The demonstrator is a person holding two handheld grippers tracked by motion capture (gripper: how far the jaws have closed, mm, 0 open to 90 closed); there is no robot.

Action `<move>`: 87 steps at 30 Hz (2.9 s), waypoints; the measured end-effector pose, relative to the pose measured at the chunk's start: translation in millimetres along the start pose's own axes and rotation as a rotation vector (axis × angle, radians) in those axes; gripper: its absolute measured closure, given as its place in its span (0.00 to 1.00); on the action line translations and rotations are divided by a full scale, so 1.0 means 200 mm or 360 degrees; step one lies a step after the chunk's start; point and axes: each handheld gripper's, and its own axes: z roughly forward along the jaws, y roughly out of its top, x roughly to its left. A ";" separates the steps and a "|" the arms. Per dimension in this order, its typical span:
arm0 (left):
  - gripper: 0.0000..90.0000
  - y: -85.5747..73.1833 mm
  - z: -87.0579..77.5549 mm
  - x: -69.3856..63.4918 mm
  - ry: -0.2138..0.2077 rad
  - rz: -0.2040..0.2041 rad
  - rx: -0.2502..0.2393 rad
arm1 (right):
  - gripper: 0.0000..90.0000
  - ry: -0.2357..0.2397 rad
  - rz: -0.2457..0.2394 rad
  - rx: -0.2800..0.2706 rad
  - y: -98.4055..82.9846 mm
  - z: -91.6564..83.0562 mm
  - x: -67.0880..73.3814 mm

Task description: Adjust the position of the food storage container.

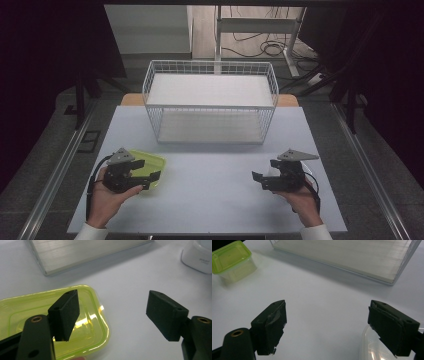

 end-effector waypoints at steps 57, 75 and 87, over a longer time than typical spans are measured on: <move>0.53 -0.06 -0.15 0.56 0.0251 -0.0259 0.0161 | 0.21 0.0013 0.0069 0.0002 0.00 -0.05 0.04; 0.95 -0.15 -0.07 0.70 0.0346 -0.0305 0.0406 | 0.20 0.0022 0.0055 0.0008 -0.01 -0.05 0.05; 1.00 -0.19 -0.03 0.72 0.0291 -0.0306 0.0500 | 0.20 0.0024 0.0043 0.0033 -0.02 -0.03 0.06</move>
